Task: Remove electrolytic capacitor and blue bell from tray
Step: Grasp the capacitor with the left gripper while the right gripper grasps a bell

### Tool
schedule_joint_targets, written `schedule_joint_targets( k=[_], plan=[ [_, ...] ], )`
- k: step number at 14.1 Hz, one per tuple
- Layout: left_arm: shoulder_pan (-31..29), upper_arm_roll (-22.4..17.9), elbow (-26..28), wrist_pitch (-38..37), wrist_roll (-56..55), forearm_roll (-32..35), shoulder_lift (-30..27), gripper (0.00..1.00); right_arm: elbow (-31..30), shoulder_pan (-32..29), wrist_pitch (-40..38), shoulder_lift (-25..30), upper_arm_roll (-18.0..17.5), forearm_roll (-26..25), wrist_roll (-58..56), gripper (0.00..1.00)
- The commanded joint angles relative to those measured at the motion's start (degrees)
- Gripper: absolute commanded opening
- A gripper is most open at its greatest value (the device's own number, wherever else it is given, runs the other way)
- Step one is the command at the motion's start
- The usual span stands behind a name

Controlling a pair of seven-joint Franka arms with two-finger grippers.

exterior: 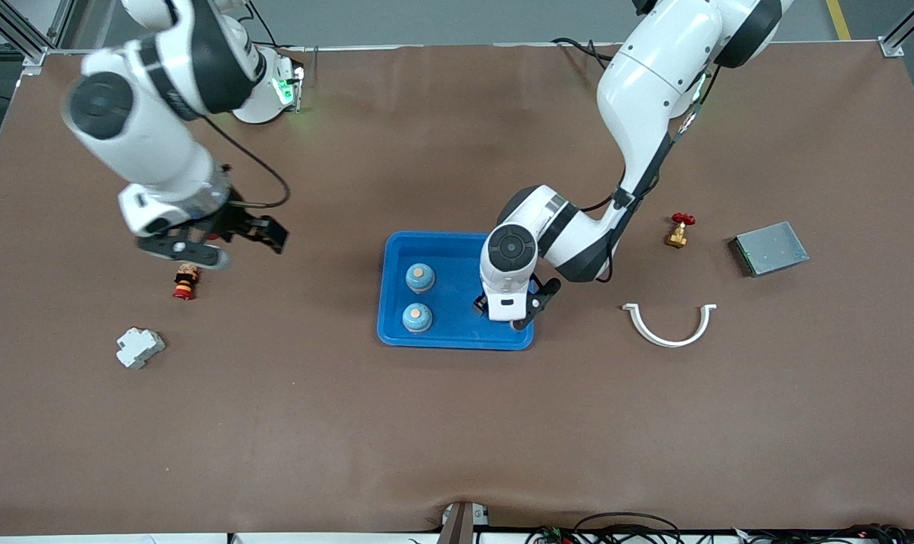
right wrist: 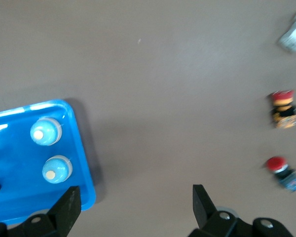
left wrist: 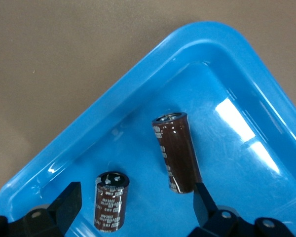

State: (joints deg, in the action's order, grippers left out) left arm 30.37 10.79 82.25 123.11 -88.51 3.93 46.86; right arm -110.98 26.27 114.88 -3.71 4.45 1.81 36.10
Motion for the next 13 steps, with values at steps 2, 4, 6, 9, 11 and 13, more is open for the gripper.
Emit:
schedule_joint_targets(
  k=[2,4,6,9,11,13],
  plan=[
    [0.7,-0.5,-1.3,2.8,-4.6,1.4,2.0,1.00,0.2,6.0,6.6,-6.6,0.7,0.0,9.5,1.00],
    [0.7,-0.6,-1.3,3.5,-6.2,1.4,2.4,1.00,0.2,8.7,11.3,-10.3,0.7,0.0,13.8,1.00],
    [0.6,-0.6,-1.3,4.8,-7.1,1.7,2.8,1.00,0.2,10.5,15.3,-13.6,0.7,0.1,16.9,1.00],
    [0.6,-0.6,-1.2,6.0,-8.9,1.9,3.6,1.00,2.0,12.3,20.8,-19.4,0.7,1.6,18.5,1.00],
    [0.6,-1.1,-1.3,6.3,-9.0,1.8,3.7,1.00,3.5,14.2,23.2,-23.0,0.7,2.3,20.6,1.00],
    [1.2,-2.2,-1.3,6.9,-9.1,1.8,4.0,1.00,5.4,15.8,24.2,-26.2,0.7,2.2,23.0,1.00]
  ],
)
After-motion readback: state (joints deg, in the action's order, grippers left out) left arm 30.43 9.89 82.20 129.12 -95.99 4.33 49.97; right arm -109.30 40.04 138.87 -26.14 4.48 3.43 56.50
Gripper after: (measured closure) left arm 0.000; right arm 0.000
